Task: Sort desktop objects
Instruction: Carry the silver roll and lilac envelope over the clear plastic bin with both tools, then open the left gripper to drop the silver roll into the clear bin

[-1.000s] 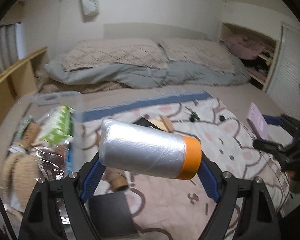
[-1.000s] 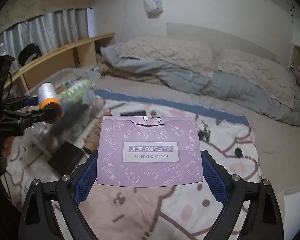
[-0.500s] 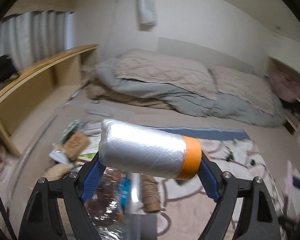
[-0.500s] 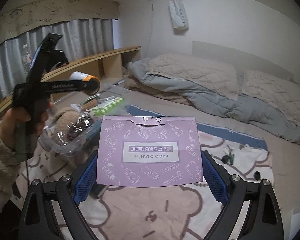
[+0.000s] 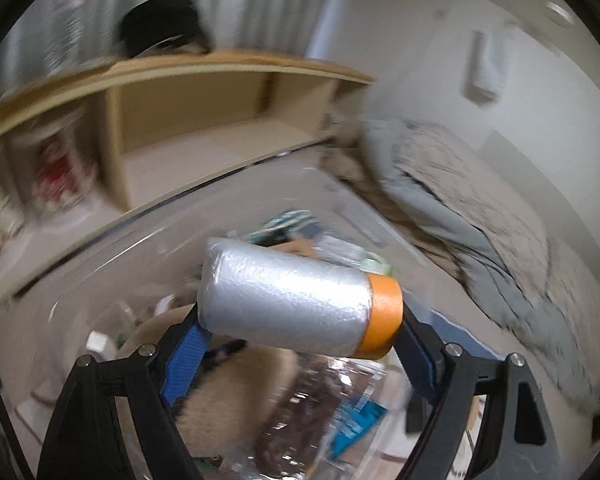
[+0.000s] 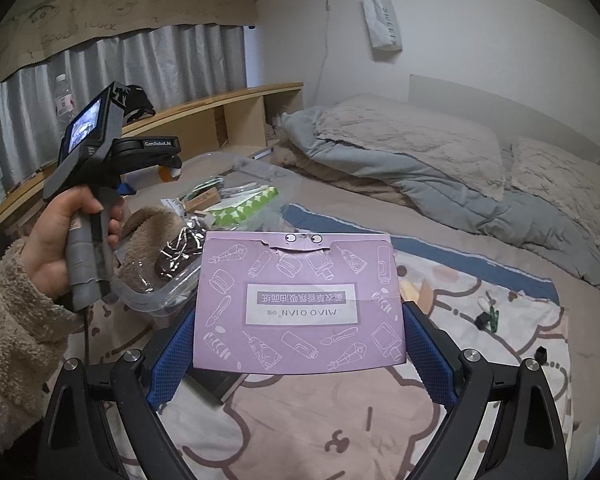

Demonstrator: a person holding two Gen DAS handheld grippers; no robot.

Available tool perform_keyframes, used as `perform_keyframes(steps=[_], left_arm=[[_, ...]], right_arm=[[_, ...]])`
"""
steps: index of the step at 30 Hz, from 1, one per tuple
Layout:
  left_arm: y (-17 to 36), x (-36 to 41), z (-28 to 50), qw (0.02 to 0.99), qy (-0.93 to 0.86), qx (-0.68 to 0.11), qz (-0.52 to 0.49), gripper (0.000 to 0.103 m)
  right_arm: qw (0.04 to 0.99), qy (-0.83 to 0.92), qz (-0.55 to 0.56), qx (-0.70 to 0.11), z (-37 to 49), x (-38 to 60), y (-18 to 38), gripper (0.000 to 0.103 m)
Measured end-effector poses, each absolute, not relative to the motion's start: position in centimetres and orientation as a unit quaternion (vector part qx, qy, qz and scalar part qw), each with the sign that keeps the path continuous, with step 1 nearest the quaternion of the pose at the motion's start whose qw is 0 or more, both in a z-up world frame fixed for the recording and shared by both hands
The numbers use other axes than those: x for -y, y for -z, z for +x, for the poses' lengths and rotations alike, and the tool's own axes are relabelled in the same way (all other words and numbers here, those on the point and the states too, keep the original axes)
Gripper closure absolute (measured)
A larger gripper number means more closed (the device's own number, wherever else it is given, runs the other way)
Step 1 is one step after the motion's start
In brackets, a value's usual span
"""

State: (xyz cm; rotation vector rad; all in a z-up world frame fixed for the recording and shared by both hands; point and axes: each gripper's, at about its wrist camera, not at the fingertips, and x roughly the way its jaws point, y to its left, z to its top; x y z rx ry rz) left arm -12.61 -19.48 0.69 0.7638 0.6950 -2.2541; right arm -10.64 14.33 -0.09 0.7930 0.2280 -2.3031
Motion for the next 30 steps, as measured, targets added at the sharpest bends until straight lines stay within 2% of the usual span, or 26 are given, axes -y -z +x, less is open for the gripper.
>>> perform_keyframes(steps=[12, 22, 25, 27, 30], left_arm=[[2.0, 22.7, -10.7, 0.440, 0.770, -0.351, 0.300, 0.018], [2.8, 24.4, -9.9, 0.471, 0.726, -0.406, 0.295, 0.018], [3.2, 24.8, -9.9, 0.452, 0.721, -0.433, 0.296, 0.015], [3.4, 25.0, -10.2, 0.435, 0.723, -0.443, 0.302, 0.004], [3.2, 24.8, -10.3, 0.425, 0.730, -0.443, 0.300, 0.003]], right_arm=[[0.342, 0.878, 0.314, -0.116, -10.4, -11.3, 1.0, 0.007], [0.338, 0.873, 0.327, -0.129, -11.0, -9.8, 2.0, 0.007], [0.342, 0.871, 0.327, -0.133, -11.0, -9.3, 2.3, 0.007], [0.343, 0.870, 0.326, -0.137, -11.0, -9.1, 2.3, 0.007], [0.343, 0.870, 0.326, -0.138, -11.1, -8.9, 2.4, 0.007]])
